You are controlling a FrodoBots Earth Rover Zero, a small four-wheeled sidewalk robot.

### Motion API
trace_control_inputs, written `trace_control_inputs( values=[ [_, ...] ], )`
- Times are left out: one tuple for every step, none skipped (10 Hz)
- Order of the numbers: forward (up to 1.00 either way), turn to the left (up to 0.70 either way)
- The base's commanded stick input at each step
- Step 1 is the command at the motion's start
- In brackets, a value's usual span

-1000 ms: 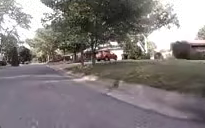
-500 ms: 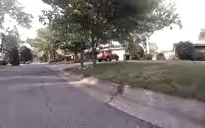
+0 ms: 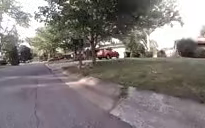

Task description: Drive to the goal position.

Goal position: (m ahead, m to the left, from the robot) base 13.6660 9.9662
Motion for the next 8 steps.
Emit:
trace_control_inputs(
  values=[
    [0.0,0.85],
    [0.0,0.85],
    [0.0,0.85],
    [0.0,0.85],
    [0.0,0.37],
    [0.0,0.0],
    [0.0,0.0],
    [0.0,0.0]
  ],
)
